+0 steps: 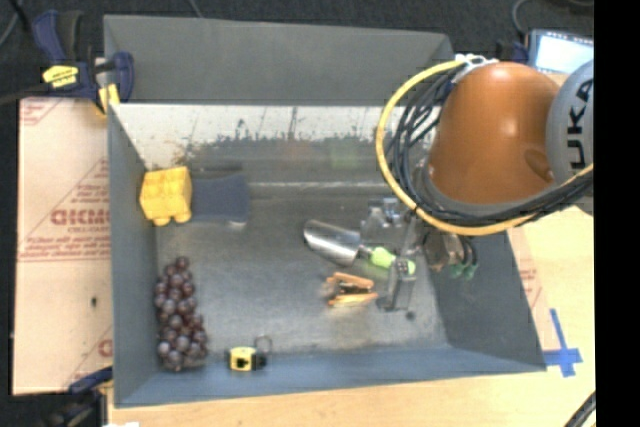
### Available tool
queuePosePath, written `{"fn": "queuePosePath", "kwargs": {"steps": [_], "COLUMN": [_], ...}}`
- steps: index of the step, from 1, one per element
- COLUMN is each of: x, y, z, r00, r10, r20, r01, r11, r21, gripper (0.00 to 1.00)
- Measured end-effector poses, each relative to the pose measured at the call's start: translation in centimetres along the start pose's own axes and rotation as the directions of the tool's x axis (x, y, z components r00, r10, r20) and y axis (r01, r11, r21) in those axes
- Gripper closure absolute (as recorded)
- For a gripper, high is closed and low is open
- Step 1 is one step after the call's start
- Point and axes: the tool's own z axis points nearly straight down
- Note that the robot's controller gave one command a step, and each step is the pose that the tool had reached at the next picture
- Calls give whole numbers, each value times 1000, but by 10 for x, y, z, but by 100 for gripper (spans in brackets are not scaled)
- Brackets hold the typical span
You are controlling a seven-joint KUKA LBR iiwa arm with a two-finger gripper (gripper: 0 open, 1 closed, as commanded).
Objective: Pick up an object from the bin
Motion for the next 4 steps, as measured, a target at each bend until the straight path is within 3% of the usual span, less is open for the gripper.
{"fn": "queuePosePath", "kwargs": {"steps": [1, 2, 3, 4], "x": [-1, -6, -9, -22], "y": [0, 2, 15, 10], "z": [-4, 27, 89, 122], "r00": [1000, 1000, 999, 984], "r10": [0, -17, -50, -180], "r20": [9, 18, 13, 13], "r01": [0, 17, 50, 180], "r11": [1000, 1000, 999, 984], "r21": [0, 1, 1, 3], "gripper": [0, 0, 0, 0]}}
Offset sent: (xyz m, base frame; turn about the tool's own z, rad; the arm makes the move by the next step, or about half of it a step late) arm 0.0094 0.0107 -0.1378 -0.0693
